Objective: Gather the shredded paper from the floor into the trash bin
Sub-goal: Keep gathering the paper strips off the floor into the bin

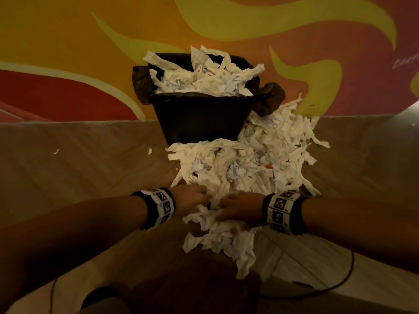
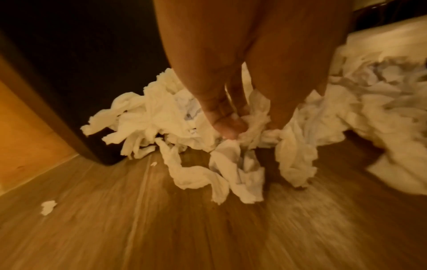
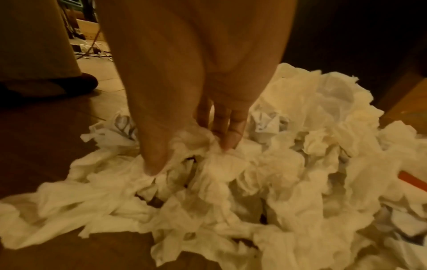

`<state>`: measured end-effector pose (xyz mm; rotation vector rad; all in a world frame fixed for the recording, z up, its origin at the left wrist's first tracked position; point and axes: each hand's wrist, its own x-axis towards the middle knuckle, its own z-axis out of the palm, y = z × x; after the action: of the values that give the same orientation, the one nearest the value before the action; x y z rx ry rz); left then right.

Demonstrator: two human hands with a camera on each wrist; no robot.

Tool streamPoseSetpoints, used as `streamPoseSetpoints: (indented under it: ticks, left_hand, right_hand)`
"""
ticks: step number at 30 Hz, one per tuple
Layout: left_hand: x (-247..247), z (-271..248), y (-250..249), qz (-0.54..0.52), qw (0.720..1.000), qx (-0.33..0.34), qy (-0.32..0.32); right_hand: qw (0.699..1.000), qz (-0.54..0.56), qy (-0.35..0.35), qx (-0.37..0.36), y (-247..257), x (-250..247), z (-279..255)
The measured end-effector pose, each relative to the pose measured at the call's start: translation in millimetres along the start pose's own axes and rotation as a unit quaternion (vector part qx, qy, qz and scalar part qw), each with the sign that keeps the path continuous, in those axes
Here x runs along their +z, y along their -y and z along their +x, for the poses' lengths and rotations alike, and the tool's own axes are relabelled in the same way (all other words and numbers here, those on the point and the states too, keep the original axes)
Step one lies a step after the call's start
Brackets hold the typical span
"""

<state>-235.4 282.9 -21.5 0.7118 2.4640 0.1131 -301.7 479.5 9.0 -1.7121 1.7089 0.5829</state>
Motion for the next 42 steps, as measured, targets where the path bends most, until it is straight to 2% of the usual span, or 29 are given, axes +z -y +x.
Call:
streamPoseSetpoints:
  ticks: [4,8,11,13,16,19,22,24,27,29,32,34,37,39,42]
  left_hand:
    - [-10,-4,14,-0.091,0.995,-0.030,-0.030]
    - [-22,-10,26,-0.130,0.986,-0.071,-0.075]
    - [-32,-17,30,-0.181,0.975,-0.103,-0.078]
    - [-39,-22,32,-0.176,0.974,-0.115,-0.085]
    - [-46,-27,39,-0.142,0.972,-0.148,-0.118]
    - [-48,-28,48,-0.200,0.956,-0.179,-0.118]
    - [-43,-27,54,-0.207,0.943,-0.214,-0.149]
    - [-40,-27,56,-0.186,0.942,-0.238,-0.148]
    - [-34,-27,63,-0.188,0.941,-0.252,-0.128]
    - [-31,-28,67,-0.189,0.939,-0.255,-0.130]
    - [-26,-28,69,-0.180,0.945,-0.226,-0.154]
    - [-23,-30,67,-0.154,0.951,-0.216,-0.160]
    - [-19,-31,69,-0.155,0.948,-0.235,-0.146]
    - [-18,-31,68,-0.196,0.932,-0.254,-0.170]
    - [-18,-33,67,-0.250,0.901,-0.281,-0.217]
  right_hand:
    - [0.999,0.023,-0.034,-0.017,-9,-10,-1]
    - [0.992,0.091,-0.084,0.018,-13,-20,3]
    - [0.967,0.202,-0.139,0.062,-13,-25,4]
    - [0.951,0.250,-0.164,0.080,-16,-28,5]
    - [0.938,0.275,-0.191,0.094,-19,-36,5]
    - [0.916,0.299,-0.241,0.114,-19,-41,1]
    - [0.902,0.302,-0.274,0.143,-19,-44,-2]
    - [0.907,0.289,-0.271,0.144,-18,-48,-4]
    - [0.926,0.261,-0.228,0.151,-22,-52,-4]
    - [0.920,0.274,-0.236,0.149,-22,-54,-2]
    - [0.907,0.310,-0.251,0.137,-20,-57,-1]
    - [0.904,0.333,-0.233,0.129,-18,-58,0]
    - [0.925,0.304,-0.190,0.123,-11,-54,10]
    - [0.946,0.265,-0.150,0.113,-5,-52,19]
    - [0.978,0.147,-0.113,0.101,4,-50,31]
